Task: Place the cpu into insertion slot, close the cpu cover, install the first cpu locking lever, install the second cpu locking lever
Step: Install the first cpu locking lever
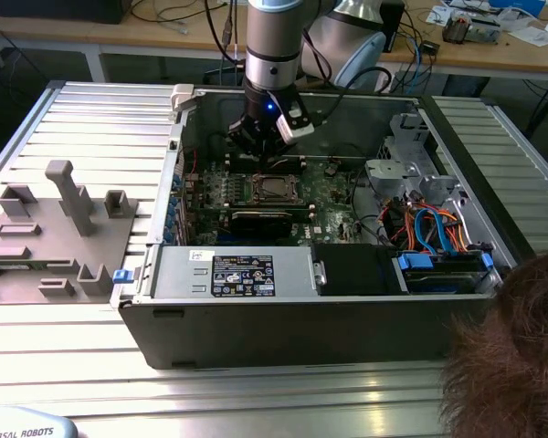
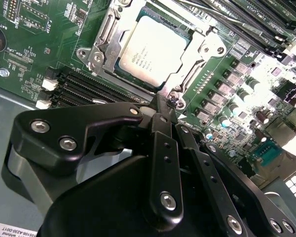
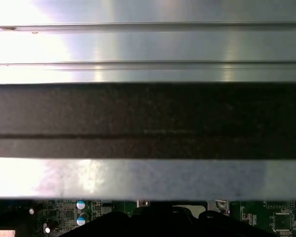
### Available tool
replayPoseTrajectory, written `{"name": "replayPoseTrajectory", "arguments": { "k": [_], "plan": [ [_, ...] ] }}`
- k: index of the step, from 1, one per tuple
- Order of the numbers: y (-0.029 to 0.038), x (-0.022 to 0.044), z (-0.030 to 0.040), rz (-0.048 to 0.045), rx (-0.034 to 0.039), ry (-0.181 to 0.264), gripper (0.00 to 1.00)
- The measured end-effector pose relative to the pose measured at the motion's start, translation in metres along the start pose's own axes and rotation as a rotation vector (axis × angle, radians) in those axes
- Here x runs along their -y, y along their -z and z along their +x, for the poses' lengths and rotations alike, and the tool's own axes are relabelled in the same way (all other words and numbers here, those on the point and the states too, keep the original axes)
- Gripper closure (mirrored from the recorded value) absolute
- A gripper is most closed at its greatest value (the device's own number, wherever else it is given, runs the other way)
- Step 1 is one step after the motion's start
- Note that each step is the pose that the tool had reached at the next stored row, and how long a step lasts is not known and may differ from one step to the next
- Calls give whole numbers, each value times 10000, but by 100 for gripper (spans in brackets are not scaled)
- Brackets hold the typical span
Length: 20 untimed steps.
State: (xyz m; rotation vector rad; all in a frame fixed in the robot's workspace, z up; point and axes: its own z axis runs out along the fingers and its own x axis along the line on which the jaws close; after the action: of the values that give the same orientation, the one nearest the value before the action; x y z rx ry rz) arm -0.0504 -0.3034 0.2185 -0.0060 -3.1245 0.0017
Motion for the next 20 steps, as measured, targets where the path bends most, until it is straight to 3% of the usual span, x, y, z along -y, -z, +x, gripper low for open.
{"name": "replayPoseTrajectory", "arguments": {
  "k": [15, 20],
  "plan": [
    [-57, -2, -2, 1, -1, 0, 89],
    [-57, -34, -4, 1, 0, 36, 89]
  ]
}}
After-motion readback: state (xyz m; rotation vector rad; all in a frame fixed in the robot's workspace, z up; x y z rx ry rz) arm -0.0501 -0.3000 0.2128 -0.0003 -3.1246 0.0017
